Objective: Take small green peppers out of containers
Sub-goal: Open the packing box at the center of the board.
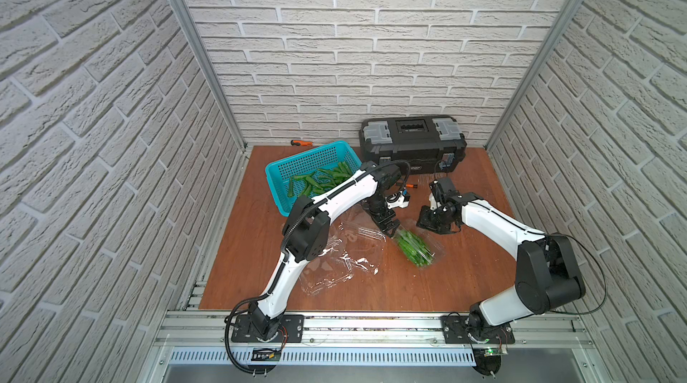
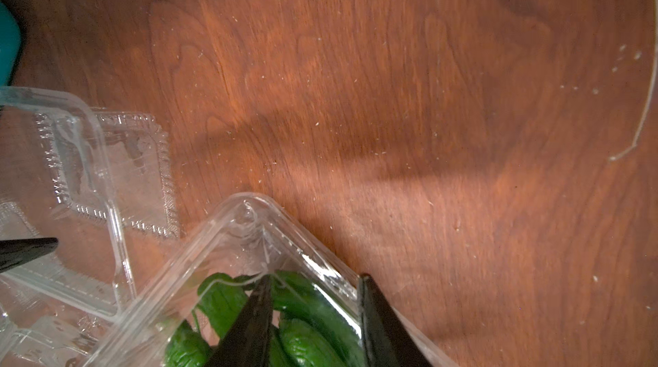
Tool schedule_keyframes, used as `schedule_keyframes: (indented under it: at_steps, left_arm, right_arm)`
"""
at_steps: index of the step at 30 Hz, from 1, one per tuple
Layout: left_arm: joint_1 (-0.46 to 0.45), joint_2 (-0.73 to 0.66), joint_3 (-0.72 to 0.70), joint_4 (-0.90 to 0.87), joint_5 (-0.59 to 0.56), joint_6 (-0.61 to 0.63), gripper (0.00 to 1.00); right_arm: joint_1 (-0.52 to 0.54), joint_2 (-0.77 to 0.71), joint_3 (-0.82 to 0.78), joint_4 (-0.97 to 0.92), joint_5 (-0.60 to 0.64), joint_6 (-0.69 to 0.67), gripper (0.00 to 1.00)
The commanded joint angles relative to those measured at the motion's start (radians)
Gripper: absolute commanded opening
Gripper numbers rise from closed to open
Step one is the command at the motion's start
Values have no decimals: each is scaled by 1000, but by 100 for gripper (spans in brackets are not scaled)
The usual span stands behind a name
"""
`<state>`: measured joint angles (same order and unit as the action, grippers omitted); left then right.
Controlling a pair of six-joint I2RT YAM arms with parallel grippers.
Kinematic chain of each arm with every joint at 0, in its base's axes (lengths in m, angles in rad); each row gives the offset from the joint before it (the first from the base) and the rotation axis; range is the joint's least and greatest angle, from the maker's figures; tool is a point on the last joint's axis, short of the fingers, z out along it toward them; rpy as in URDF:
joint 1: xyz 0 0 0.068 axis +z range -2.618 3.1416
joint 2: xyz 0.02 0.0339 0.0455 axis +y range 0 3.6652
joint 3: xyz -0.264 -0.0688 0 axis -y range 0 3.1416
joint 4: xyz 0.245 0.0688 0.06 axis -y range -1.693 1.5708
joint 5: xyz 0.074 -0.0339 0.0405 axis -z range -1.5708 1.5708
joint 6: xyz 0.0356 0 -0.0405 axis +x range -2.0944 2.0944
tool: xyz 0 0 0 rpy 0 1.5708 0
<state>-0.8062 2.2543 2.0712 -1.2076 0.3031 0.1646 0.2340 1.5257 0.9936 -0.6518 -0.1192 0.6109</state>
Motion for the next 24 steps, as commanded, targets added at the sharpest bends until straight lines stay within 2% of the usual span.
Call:
schedule_keyframes:
  at_steps: [1,8,15,20,24]
  left_arm:
    - [-10,16,33,62,-14,-2,98]
    - [-12,43,35,188,-93,-33,98]
    - [16,101,106,205,-121,-48,98]
    - [11,23,37,132,-54,63,98]
    - [13,-95,-117,72,85,211,98]
  right_arm:
    - [10,-54,8,-19,12,23,41]
    - [16,-139,5,-35,12,66,41]
    - [31,-159,20,-48,-27,90,44]
    - [23,-230,29,-144,115,55,47]
    - [1,-251,27,-169,141,48,47]
